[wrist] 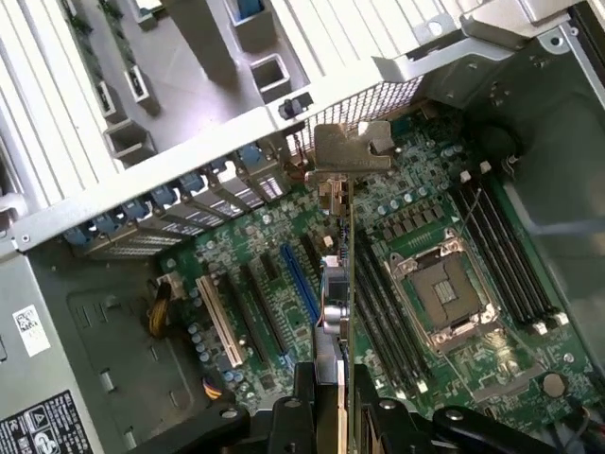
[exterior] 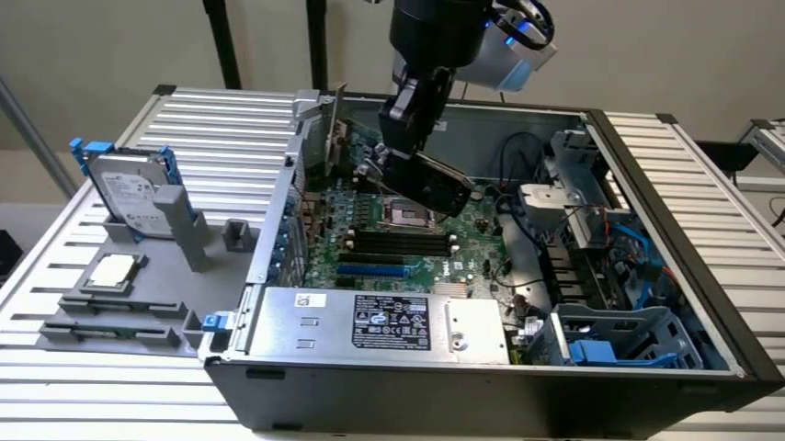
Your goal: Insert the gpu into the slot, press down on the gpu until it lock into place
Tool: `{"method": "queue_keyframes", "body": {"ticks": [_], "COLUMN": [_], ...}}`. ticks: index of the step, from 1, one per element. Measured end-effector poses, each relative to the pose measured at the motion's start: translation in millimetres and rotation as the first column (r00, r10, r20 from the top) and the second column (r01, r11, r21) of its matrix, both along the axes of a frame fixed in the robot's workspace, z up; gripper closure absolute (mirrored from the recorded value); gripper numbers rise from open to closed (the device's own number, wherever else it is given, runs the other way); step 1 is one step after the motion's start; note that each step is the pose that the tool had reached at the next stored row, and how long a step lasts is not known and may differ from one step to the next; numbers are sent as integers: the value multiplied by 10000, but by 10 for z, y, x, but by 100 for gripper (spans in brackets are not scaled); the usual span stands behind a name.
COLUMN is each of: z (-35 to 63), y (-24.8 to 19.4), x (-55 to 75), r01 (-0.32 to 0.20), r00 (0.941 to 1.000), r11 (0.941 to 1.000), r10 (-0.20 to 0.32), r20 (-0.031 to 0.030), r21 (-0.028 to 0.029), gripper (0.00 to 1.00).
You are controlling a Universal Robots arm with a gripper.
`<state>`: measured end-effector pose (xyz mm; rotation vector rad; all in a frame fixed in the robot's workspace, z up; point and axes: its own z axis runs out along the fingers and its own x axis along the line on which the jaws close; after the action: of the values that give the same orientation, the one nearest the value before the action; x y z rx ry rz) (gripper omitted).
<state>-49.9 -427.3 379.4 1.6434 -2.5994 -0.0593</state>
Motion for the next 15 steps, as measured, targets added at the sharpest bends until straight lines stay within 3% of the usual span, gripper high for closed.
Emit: {"method": "queue_keyframes", "body": {"ticks": [7,15], "z": [-30,-49], "y": [0,0], "x": [0,0], "r01": [-1110,-2163], "r00": [9936,9750], "r11": [9938,9762], "r10": [1109,2151], "r20": [213,564], "r21": [40,165], "gripper": [73,73]}}
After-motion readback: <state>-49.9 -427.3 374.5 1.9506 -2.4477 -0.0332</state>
